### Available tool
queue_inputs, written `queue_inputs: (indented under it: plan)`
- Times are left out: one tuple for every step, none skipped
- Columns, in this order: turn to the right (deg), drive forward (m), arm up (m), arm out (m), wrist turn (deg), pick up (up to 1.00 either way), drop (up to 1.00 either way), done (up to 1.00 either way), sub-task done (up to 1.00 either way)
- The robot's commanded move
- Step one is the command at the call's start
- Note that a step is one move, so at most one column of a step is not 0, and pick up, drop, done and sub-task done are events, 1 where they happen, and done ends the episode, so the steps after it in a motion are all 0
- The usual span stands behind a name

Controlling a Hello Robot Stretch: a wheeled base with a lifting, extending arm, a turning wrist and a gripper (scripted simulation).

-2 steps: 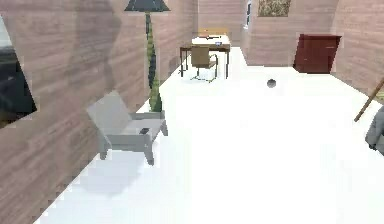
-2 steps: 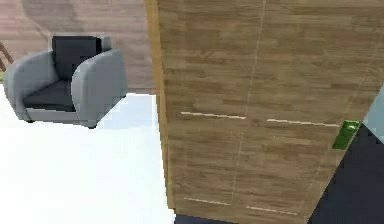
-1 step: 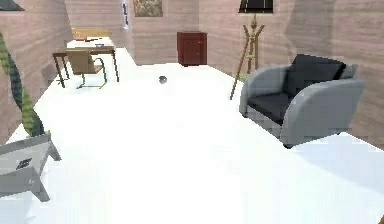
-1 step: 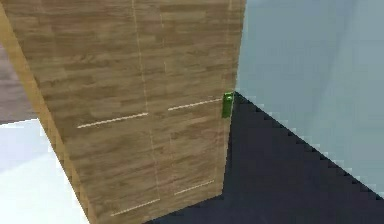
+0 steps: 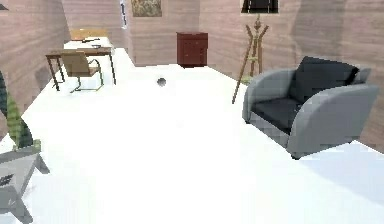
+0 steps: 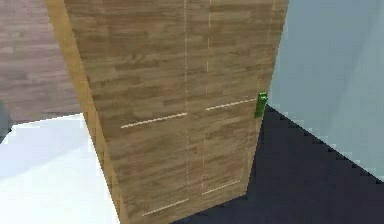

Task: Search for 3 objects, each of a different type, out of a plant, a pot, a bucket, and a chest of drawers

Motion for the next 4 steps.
queue_inputs:
  plan:
    - [0.0,1.00,0.00,0.00,0.0,0.00,0.00,0.00,0.00]
    - [0.0,1.00,0.00,0.00,0.0,0.00,0.00,0.00,0.00]
    - [0.0,1.00,0.00,0.00,0.0,0.00,0.00,0.00,0.00]
    - [3.0,0.00,0.00,0.00,0.0,0.00,0.00,0.00,0.00]
